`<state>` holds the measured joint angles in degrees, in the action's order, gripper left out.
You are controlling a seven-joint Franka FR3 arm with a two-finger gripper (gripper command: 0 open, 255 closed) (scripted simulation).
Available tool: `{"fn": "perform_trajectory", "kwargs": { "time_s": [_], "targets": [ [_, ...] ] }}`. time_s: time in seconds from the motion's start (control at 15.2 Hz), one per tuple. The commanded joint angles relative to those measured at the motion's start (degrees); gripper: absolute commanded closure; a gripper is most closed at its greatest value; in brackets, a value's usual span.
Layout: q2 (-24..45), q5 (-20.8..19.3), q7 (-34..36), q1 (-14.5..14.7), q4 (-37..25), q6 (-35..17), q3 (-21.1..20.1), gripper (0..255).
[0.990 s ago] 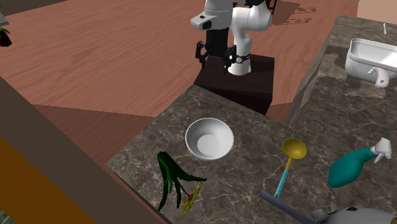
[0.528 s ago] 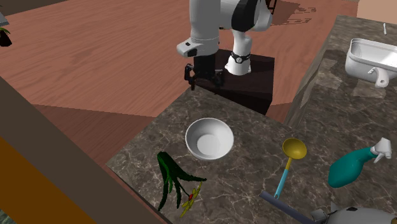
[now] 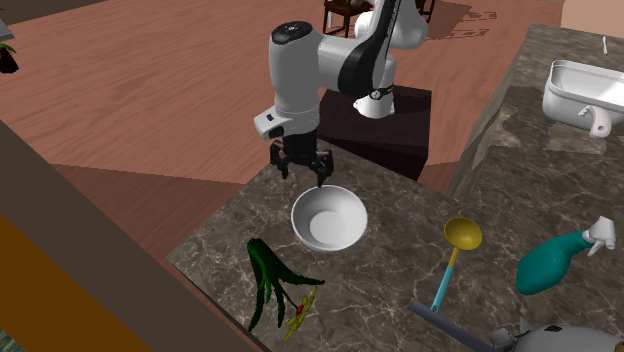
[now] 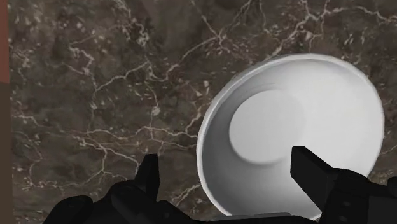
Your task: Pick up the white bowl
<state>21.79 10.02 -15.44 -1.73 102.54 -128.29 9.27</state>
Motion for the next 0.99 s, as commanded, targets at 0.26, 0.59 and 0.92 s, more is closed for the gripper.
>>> {"fn": "perform_trajectory", "kwargs": {
  "time_s": [0.26, 0.59, 0.92],
  "targets": [
    [8.25, 1.65, -1.08, -1.34, -7.57, -0.54, -0.64, 0],
    [10.09, 2.18, -1.59, -1.5, -6.77, -3.16, -0.96, 0],
    [10.01, 2.16, -1.51, -1.43, -6.73, -3.13, -0.96, 255]
  ]
}}
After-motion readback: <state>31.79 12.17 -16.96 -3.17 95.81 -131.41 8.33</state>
